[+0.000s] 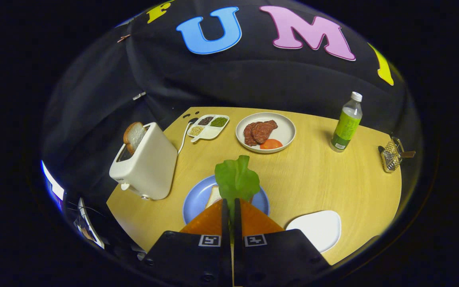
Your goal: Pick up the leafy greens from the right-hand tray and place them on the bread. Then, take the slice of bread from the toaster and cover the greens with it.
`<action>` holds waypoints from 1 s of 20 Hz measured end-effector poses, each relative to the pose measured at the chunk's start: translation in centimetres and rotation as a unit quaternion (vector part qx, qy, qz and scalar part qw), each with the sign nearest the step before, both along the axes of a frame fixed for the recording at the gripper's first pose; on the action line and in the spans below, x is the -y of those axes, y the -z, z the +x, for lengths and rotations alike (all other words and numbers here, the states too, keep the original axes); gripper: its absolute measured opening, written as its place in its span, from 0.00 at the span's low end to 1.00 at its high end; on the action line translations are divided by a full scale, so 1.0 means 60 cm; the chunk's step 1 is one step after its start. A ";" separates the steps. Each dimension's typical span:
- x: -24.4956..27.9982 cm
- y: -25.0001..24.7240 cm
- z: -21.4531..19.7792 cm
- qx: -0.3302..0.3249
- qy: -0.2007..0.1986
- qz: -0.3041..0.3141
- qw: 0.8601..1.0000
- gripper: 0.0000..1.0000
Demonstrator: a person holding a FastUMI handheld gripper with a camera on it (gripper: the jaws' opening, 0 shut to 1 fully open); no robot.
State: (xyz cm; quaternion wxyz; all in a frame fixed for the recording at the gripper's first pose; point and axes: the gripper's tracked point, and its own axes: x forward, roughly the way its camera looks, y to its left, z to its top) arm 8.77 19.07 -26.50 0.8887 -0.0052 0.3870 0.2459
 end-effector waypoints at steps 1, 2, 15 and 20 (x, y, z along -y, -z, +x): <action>-0.012 0.014 0.000 -0.005 -0.004 -0.005 1.000 0.07; -0.023 0.028 -0.002 -0.010 -0.007 -0.010 1.000 0.07; -0.060 0.117 0.003 -0.040 -0.009 -0.073 0.997 0.52; -0.055 0.098 0.004 -0.019 -0.010 -0.076 0.997 0.89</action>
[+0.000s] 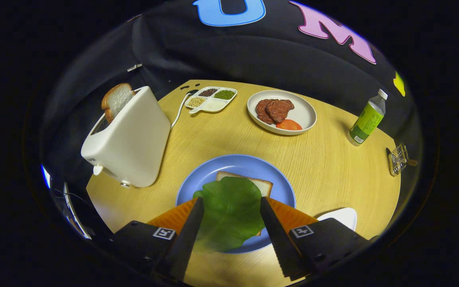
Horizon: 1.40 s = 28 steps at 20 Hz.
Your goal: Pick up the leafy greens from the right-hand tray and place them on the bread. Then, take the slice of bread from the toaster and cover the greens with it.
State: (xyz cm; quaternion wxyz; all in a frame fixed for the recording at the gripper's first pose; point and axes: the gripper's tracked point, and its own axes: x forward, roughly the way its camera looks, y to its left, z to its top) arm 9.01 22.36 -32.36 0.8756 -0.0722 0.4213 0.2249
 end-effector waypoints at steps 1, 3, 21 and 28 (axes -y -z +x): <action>0.000 -0.011 0.004 0.007 0.001 0.002 1.000 0.94; -0.006 -0.038 0.011 0.026 0.005 0.010 1.000 1.00; -0.288 -0.274 0.056 0.123 -0.105 0.104 0.981 0.99; -0.414 -0.233 0.040 0.110 -0.151 0.102 0.977 0.99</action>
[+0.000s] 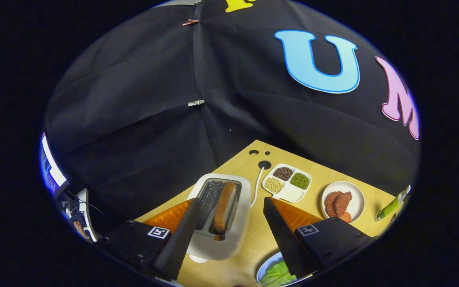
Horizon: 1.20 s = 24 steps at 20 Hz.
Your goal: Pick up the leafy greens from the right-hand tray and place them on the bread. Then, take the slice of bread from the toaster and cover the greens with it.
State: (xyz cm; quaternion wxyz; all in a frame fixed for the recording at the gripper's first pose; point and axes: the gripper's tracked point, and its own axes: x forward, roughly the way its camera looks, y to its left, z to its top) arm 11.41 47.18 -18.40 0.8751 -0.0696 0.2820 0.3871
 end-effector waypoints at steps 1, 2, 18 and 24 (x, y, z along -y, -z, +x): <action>-0.011 0.008 0.001 -0.001 -0.001 -0.005 1.000 0.99; -0.019 0.018 0.003 -0.001 -0.001 -0.013 1.000 0.99; -0.052 0.100 0.025 -0.013 0.028 -0.081 0.996 0.48; -0.050 0.089 0.019 -0.030 0.015 -0.072 0.997 0.14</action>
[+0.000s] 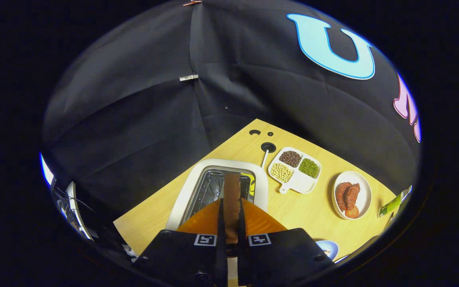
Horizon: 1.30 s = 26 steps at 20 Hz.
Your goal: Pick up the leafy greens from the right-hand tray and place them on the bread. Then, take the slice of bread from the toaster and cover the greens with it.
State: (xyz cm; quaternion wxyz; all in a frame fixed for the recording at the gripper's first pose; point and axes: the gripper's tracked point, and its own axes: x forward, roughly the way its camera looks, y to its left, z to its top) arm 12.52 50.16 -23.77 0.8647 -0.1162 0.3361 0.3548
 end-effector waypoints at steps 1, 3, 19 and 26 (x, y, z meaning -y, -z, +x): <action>0.005 -0.008 -0.003 0.000 0.000 0.004 1.000 0.14; 0.013 -0.032 -0.009 -0.006 0.001 0.019 1.000 0.14; 0.190 -0.145 -0.008 -0.002 0.087 0.111 0.990 0.14; 0.301 -0.068 -0.012 -0.051 0.129 0.119 0.983 0.14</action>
